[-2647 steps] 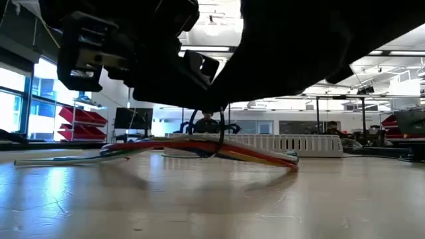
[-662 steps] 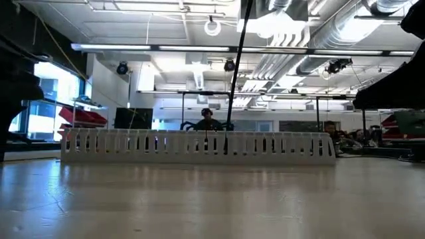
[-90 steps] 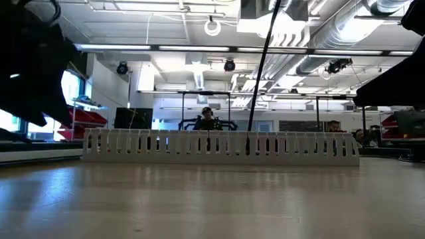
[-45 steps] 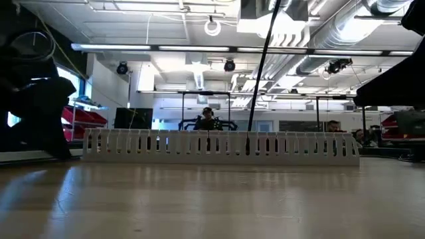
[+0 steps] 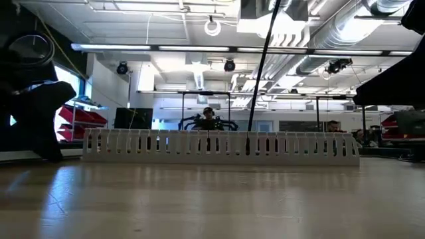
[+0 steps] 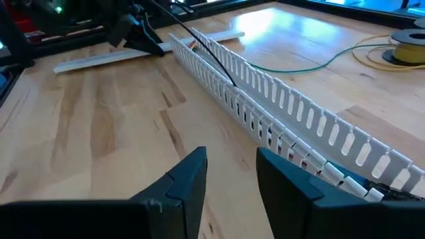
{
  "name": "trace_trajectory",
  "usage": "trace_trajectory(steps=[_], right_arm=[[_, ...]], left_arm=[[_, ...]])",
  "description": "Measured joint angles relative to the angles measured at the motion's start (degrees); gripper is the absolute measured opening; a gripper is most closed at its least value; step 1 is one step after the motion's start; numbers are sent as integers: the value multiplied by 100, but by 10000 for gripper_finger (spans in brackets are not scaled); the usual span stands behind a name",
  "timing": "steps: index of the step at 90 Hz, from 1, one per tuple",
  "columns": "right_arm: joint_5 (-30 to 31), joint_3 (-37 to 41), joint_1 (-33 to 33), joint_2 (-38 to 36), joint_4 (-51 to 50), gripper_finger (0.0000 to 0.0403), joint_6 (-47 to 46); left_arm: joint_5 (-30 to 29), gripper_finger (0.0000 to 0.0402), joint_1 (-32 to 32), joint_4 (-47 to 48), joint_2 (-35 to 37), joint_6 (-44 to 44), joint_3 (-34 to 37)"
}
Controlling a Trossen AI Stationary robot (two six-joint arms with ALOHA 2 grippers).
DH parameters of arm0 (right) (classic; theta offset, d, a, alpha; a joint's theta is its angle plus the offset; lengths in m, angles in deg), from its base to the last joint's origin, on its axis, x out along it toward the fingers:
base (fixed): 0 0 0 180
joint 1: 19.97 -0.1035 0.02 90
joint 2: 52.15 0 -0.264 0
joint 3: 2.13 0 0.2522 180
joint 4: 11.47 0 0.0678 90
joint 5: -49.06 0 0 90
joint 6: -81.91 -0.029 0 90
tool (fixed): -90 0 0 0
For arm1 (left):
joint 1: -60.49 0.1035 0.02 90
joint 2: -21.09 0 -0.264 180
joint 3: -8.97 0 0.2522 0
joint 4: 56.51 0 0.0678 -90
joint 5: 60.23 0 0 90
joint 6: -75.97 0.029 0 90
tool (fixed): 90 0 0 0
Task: Ziptie cables
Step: Close the white cable duct
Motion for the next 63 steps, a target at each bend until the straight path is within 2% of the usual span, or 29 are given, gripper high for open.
trace_trajectory(steps=[49,63], right_arm=[[-38,0,0,0,2,116,0],[-38,0,0,0,2,116,0]], left_arm=[[234,210,-22,506,548,-114,24],[265,210,-22,626,563,203,22]])
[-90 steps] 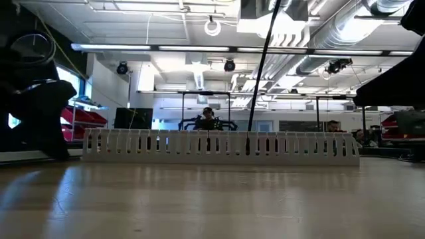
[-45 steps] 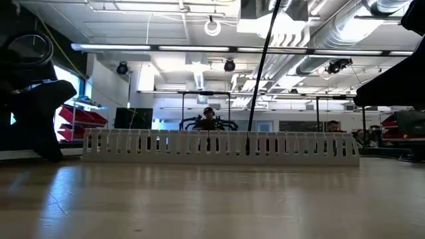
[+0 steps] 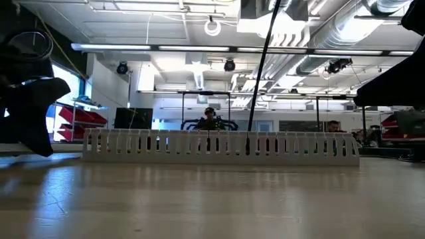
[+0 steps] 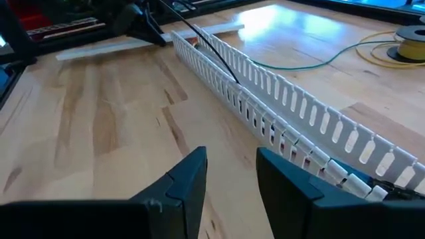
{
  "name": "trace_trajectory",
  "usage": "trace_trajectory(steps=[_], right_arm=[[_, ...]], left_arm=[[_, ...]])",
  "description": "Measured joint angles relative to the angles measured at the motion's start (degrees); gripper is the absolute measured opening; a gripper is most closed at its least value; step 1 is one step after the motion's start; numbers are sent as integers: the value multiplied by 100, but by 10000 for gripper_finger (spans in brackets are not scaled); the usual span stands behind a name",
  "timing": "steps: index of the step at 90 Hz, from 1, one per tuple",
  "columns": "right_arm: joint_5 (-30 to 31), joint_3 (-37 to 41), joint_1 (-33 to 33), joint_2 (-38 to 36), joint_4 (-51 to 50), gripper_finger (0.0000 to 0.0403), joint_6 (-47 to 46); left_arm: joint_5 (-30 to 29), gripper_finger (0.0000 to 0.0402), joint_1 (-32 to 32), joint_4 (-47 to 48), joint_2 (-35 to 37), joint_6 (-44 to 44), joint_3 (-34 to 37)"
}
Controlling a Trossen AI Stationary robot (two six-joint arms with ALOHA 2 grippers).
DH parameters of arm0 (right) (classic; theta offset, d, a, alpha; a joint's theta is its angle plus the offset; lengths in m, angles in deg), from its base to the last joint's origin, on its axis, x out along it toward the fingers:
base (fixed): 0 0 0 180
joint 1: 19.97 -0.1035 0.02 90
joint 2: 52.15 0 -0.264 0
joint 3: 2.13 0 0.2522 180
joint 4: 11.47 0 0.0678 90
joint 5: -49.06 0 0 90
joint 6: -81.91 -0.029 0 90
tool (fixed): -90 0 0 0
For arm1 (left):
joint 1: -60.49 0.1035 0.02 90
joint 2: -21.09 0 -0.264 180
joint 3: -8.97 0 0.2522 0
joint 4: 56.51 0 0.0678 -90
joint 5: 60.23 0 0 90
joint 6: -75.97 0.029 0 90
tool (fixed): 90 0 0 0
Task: Ziptie cables
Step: Close the white cable duct
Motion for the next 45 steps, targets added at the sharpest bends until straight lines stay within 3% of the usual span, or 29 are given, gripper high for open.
trace_trajectory(steps=[28,45], right_arm=[[2,0,0,0,-3,116,13],[4,0,0,0,-11,116,31]], left_arm=[[-109,211,277,1165,279,1284,-557],[-772,211,644,1432,700,2563,-869]])
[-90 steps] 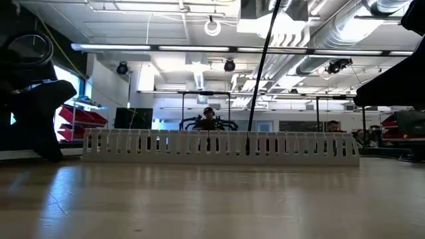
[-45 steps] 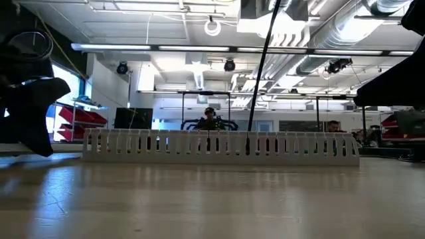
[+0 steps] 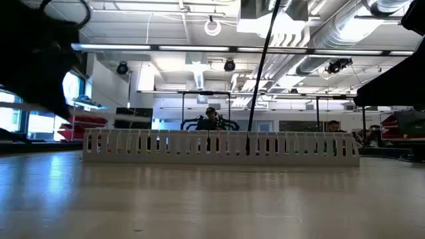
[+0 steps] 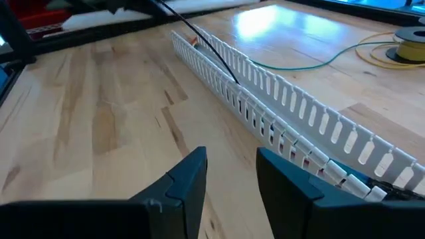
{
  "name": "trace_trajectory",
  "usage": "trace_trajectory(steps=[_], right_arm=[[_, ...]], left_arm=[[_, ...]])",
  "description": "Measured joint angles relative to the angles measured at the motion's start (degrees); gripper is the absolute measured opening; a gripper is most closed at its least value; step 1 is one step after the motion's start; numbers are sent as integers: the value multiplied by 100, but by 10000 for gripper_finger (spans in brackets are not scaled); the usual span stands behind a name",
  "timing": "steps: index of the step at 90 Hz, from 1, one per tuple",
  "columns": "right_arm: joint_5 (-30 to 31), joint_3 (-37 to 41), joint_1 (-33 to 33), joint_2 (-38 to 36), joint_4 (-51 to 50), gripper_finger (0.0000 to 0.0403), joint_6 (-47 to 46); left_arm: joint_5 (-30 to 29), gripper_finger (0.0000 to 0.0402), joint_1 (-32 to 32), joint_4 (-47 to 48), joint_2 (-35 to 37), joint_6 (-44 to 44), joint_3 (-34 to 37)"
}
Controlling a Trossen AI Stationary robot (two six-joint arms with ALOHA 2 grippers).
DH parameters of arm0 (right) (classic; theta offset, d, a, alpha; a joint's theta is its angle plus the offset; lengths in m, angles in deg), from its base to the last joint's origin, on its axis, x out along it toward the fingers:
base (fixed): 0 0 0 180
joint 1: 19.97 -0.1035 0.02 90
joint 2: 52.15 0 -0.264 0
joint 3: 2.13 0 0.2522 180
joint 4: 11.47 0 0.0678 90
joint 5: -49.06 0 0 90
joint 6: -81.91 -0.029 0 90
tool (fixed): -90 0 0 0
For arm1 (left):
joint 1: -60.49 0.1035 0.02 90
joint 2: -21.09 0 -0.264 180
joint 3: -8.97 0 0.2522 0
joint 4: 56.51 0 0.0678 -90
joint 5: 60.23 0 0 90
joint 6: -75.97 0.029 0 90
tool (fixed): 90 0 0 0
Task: Ziptie cables
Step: Close the white cable duct
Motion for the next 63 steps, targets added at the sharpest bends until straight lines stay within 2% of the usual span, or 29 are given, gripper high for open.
trace_trajectory(steps=[16,30,37,46,54,63], right_arm=[[-34,0,-19,0,2,116,284],[-11,0,-215,-40,4,116,483],[140,0,-375,-134,4,116,556],[482,-2,-603,-330,10,116,734],[884,-2,-759,-489,9,116,877],[1184,-4,-807,-590,9,116,990]], left_arm=[[-421,211,505,-513,338,2197,-221],[-213,211,1039,-1920,490,4874,-289],[200,211,1315,-2909,508,6369,-289],[1097,211,1684,-4128,452,8055,-291],[1684,211,2001,-5017,339,9007,-296],[2125,211,2313,-5591,214,9802,-296]])
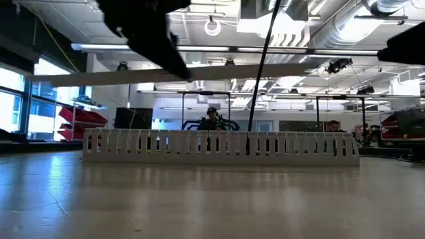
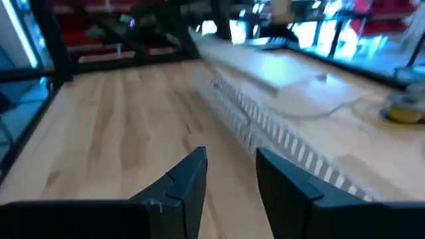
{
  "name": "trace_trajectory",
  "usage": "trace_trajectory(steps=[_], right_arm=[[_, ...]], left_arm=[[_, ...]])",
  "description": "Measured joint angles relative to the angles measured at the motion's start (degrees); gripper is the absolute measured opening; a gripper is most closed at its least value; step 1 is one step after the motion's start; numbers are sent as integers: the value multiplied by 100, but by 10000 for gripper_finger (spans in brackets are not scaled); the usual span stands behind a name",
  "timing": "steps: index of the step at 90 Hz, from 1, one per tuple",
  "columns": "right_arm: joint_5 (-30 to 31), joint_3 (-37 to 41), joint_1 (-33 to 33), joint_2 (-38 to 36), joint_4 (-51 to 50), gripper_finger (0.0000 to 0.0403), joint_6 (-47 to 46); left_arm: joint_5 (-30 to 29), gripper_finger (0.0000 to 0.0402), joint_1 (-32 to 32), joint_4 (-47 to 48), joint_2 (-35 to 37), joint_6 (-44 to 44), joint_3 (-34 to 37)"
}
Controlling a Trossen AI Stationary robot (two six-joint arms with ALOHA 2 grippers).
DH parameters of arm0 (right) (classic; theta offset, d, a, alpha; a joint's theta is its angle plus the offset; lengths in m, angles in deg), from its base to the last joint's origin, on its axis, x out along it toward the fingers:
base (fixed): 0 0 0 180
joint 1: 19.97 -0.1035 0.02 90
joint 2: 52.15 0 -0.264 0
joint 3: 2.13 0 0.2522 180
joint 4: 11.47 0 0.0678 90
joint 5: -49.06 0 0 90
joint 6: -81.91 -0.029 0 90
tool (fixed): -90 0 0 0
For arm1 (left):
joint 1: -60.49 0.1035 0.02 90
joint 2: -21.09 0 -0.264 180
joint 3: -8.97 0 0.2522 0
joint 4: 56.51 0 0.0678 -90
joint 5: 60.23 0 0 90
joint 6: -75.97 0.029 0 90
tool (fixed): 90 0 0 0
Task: Ziptie cables
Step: Close the white cable duct
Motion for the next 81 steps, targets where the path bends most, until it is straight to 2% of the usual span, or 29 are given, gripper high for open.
trace_trajectory(steps=[15,26,40,63,81], right_arm=[[-8,0,145,-24,-36,116,179],[12,0,405,-24,-142,116,164],[13,0,637,-24,-135,116,179],[48,-2,666,-24,-25,116,7],[60,-4,707,-26,263,116,0]], left_arm=[[688,211,560,-284,-313,938,-2],[1043,211,969,-567,-694,1038,-2],[1102,211,1167,-855,-1001,991,2],[1126,211,1088,-1452,-1226,330,2],[1263,211,1100,-1706,-1416,353,2]])
